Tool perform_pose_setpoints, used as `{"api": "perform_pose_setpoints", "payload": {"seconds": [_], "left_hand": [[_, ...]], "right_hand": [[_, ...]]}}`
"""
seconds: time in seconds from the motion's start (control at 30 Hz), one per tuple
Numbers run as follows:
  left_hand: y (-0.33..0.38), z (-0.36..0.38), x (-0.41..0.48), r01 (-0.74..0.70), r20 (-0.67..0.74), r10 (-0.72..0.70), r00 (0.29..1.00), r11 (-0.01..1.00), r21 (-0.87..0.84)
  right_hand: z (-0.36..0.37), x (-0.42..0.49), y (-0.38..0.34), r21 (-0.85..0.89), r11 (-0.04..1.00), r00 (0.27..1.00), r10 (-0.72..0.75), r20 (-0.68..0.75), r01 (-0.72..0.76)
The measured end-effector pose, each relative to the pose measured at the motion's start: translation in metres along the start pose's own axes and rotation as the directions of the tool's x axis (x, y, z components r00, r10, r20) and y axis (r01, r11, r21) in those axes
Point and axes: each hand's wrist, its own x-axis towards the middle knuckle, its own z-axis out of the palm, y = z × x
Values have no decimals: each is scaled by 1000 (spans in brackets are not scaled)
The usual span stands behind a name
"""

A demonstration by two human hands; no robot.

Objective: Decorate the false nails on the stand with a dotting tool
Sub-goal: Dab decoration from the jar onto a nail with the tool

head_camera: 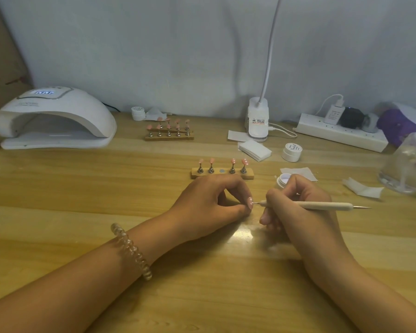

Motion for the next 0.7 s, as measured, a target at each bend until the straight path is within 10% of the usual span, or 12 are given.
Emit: {"api": "perform_pose_setpoints", "payload": {"seconds": [0.7], "left_hand": [[-1,1,0,-6,3,6,1000,1000,3]], "right_hand": [[0,0,1,-17,1000,1000,-21,-2,21]]}}
